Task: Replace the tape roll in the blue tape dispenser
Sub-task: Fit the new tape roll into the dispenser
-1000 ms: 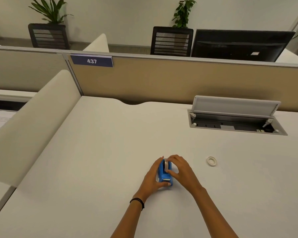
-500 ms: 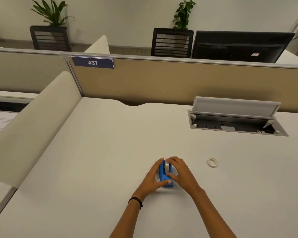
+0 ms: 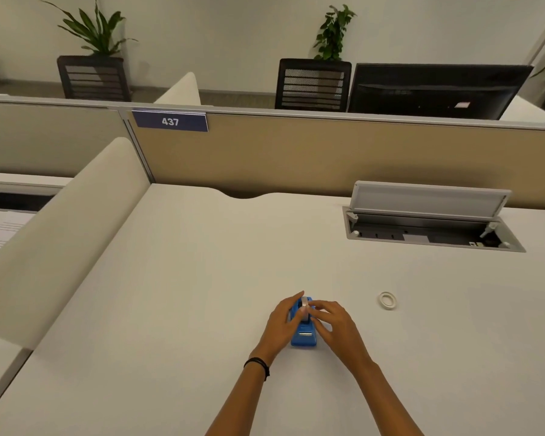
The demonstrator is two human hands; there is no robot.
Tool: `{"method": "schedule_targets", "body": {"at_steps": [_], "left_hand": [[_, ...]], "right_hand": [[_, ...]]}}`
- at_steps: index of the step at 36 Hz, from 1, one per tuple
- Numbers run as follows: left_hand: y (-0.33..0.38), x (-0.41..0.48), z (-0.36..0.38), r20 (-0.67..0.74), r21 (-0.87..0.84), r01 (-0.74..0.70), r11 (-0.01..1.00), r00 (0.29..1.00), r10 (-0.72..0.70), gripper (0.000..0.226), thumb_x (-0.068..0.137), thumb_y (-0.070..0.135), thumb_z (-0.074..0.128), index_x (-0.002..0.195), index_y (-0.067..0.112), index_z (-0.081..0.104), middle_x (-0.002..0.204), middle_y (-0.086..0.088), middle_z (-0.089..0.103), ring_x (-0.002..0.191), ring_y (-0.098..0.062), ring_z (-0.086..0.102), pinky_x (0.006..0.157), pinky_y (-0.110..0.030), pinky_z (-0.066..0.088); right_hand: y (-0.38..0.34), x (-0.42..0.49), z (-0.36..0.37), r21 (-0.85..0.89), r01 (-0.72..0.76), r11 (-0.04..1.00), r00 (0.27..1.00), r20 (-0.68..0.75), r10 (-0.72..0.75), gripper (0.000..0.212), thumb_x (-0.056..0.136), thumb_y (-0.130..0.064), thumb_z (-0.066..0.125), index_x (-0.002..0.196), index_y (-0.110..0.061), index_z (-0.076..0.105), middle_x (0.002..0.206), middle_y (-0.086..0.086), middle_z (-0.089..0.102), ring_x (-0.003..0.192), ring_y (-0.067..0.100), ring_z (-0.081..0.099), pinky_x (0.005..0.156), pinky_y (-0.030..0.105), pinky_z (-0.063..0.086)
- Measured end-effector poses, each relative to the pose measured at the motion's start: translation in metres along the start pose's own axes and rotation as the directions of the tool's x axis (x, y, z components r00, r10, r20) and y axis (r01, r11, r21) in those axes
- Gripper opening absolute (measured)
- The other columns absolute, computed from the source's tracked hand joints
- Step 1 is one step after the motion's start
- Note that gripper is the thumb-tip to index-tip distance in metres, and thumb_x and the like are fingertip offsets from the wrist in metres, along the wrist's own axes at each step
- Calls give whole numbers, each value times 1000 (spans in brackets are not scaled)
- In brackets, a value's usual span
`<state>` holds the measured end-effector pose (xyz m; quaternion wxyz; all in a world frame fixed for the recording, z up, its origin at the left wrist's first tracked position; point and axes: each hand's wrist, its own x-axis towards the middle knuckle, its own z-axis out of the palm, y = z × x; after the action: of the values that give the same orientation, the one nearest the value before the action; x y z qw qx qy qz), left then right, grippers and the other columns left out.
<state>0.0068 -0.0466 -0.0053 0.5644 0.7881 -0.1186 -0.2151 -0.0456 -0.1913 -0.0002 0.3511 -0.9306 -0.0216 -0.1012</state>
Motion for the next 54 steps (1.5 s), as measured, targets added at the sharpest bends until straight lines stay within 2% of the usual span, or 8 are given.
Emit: {"method": "schedule_targets", "body": {"at_steps": [6,13,17,20,27,36,42,54], "left_hand": [[-6,1,4,-56,-17,-10,1000,998,9,35,89,33,53,124,34,45,131,0,53,118,-14,50,105,-36,43],[-16,-10,8,-103,-78,-49,996,994,41,38,87,32,57,121,43,43,129,13,52,119,-7,51,100,-16,41],[-17,-9,6,-59,-77,-47,996,997,43,39,88,30,56,120,46,41,127,24,48,118,5,48,99,-14,40],[-16,-8,4,-39,-119,-20,993,999,16,35,90,28,51,119,46,42,125,23,49,116,4,50,93,-8,41],[-9,-6,6,-115,-183,0,983,993,-21,31,94,31,43,123,27,52,122,10,56,109,4,52,81,0,42],[0,4,12,-204,-156,34,987,977,-65,28,91,26,53,117,19,57,123,-5,60,112,-19,57,100,-35,47],[0,3,11,-201,-154,10,988,979,-41,26,89,25,55,115,19,58,119,-1,61,109,-17,58,95,-28,48],[1,-1,11,-168,-176,-54,983,986,24,20,88,27,56,107,31,54,111,7,61,105,-15,60,91,-22,49]], "right_hand": [[2,-5,0,38,-23,999,998,-61,25,34,82,-37,46,100,-17,67,104,2,70,102,6,52,87,21,46],[-11,1,2,70,-54,996,996,-61,58,39,84,-33,50,116,-12,58,115,2,63,105,2,51,92,3,35],[-12,3,7,11,-24,1000,1000,1,24,40,85,-33,46,120,-17,56,122,3,60,111,12,53,95,22,43],[-13,2,8,-13,-2,1000,1000,-16,1,52,88,-53,36,117,-16,58,120,4,62,108,14,55,92,20,42],[-14,-2,3,-182,144,973,986,-56,-156,59,94,-49,19,103,-14,67,98,-1,73,87,11,65,85,17,45],[-11,-14,3,-270,216,938,975,1,-224,58,96,-44,19,109,-11,64,98,-2,73,86,10,67,84,25,51],[-8,-17,4,-298,245,923,965,-15,-261,57,97,-44,19,104,-14,67,99,-1,73,89,12,69,84,35,53],[-13,-8,3,-239,163,957,974,-113,-194,53,96,-45,20,113,-14,60,104,1,71,92,13,65,86,30,51]]}}
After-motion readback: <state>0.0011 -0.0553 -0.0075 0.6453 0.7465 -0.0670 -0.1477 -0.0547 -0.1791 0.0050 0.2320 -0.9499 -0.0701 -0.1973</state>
